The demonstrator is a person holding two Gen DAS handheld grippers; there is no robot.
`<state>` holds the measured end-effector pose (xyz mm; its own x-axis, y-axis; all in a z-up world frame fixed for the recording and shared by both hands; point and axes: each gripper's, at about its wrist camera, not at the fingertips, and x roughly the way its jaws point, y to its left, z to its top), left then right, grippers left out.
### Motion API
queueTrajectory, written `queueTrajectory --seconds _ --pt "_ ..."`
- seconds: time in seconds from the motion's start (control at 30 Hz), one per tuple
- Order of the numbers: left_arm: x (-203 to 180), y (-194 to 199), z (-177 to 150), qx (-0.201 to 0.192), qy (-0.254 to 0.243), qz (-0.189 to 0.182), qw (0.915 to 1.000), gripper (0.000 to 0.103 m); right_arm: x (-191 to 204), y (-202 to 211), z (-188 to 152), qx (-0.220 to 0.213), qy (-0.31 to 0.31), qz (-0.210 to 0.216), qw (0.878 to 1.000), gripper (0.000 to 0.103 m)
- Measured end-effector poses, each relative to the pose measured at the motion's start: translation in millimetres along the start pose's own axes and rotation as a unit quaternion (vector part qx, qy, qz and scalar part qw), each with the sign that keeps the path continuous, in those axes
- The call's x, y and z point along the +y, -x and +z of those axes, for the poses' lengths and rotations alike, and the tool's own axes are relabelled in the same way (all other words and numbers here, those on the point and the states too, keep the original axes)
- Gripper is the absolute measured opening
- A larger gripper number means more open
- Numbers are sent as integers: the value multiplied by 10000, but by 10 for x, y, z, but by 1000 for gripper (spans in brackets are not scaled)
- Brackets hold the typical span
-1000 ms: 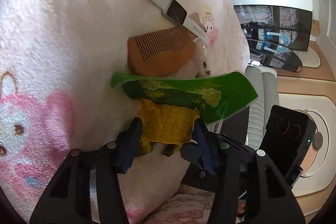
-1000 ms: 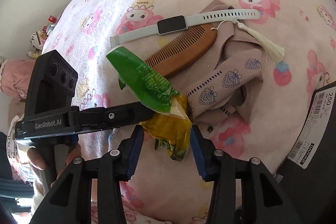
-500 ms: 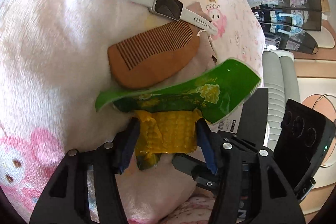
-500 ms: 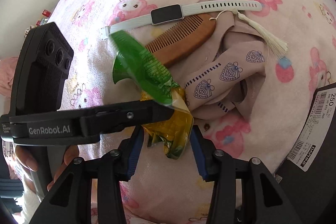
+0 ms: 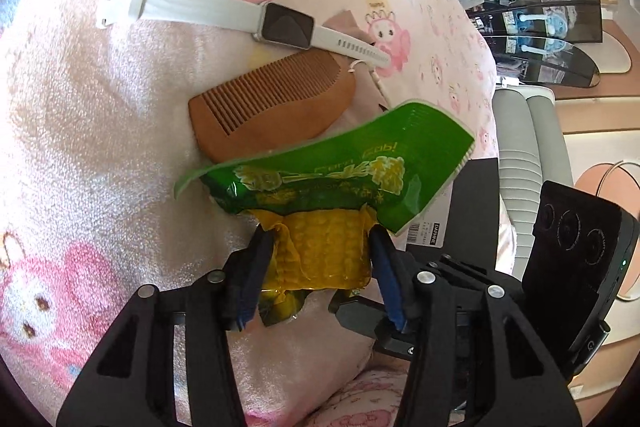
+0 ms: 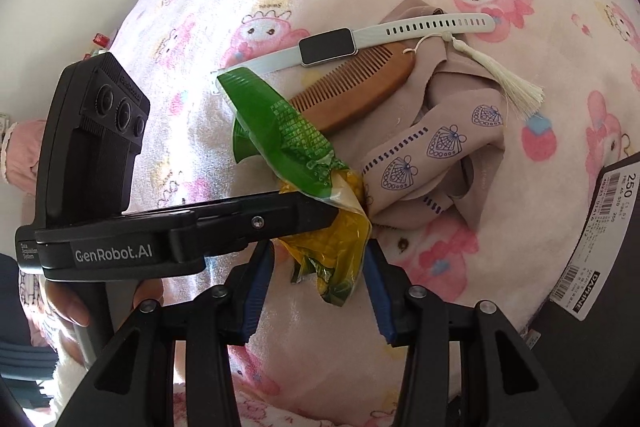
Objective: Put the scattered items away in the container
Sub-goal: 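Carry the corn-candy bag into the box with the right gripper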
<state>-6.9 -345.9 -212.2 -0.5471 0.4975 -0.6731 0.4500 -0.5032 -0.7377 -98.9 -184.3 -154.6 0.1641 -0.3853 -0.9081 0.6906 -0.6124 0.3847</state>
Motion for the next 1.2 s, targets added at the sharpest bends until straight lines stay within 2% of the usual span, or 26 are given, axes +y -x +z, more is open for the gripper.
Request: queueTrajectory --seconds 0.3,0.4,0.47,0.53,0.63,0.77,0.83,0.9,1.0,1.2 --pt "-405 336 -74 -320 -380 -104 9987 49 181 581 -214 -475 185 267 9983 42" --pt "-585 412 -116 -372 -507 -119 9980 49 344 692 -113 -620 156 373 9973 41" --pt "-755 491 -166 -371 -671 -159 9969 49 236 837 -144 -719 196 465 9961 41" --pt "-1016 518 -201 -383 -884 -238 9951 49 306 933 -177 -878 226 571 9942 41" --pt "-1448 502 -280 -381 -1251 -366 9907 49 225 1310 -312 -1221 227 596 9905 41" --pt "-2041 252 -435 -202 -1669 -618 9838 49 -30 1836 -594 -1666 122 478 9848 41" --pt "-2294 48 -547 18 -1849 -747 9799 49 -222 2160 -853 -1819 -26 497 9821 41" --pt "-2505 -202 -673 284 -1970 -810 9766 49 -460 2297 -1076 -1915 -189 499 9800 41" --pt "-2736 -582 -902 644 -2175 -694 9715 49 -780 2432 -1430 -1913 -369 354 9802 41" --pt "-2918 -1162 -1180 1013 -2358 -225 9662 49 -1289 2291 -1798 -1760 -759 263 9811 41"
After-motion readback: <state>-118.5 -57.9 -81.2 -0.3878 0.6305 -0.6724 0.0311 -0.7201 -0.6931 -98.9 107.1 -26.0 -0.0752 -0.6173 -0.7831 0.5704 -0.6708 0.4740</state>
